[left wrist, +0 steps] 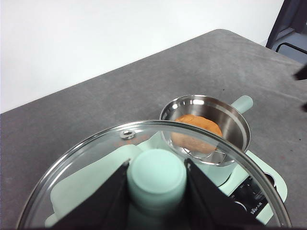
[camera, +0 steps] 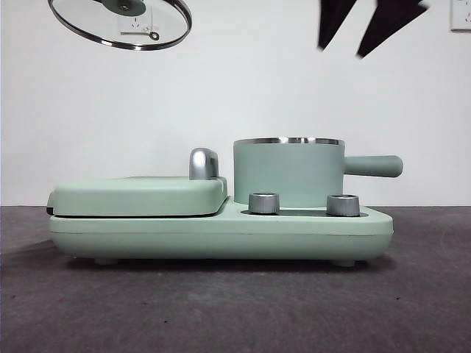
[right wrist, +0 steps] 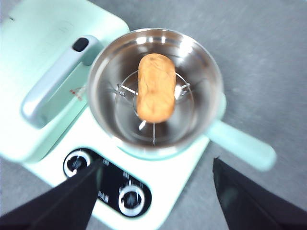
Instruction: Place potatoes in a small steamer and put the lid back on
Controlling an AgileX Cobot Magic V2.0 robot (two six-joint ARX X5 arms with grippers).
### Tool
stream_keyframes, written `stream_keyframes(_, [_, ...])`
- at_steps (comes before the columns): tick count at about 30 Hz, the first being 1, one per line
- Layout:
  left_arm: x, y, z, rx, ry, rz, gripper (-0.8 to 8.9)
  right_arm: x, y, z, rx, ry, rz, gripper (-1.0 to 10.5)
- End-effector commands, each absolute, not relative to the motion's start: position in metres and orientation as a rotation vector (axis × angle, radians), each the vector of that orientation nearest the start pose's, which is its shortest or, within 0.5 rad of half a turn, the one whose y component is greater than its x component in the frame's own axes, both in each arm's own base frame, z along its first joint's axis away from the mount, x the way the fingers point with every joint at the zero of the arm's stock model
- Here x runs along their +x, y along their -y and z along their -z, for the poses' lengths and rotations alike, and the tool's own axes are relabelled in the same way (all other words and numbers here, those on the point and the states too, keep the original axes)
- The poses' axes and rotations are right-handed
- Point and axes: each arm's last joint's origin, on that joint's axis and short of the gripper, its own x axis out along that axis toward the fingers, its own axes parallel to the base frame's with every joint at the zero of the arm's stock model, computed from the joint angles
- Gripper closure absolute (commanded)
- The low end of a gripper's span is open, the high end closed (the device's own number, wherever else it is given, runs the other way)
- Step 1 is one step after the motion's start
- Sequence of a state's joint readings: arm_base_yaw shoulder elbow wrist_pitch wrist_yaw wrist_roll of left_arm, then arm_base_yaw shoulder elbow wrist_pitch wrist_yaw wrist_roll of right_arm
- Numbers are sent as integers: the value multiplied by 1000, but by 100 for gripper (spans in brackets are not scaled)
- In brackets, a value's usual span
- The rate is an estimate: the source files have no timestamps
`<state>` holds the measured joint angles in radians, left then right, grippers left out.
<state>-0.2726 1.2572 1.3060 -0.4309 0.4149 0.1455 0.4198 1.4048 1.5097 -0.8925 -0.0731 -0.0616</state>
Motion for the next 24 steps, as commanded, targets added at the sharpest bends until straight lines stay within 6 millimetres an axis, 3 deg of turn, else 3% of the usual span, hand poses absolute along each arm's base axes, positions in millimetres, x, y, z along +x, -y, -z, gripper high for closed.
stream_keyframes(1, [255,84,-399,120,-292,714,797,227,-105,-383,-182,-709,-476,587])
stream_keyframes(5, [254,88,-399,121,-294,727,797,181,-83,-378,-171,-638,-459,587])
stream_keyframes(13, [254,98,-398,133,-288,765,797,114,-51,-365,-107,-532,-382,588])
stream_keyframes(19, [261,115,-396,150,-230,811,798,82,-36,-347,-45,-553,-360,587])
stream_keyframes(24, [274,138,-392,153,-140,860,798,69,-30,-341,-30,-593,-349,587])
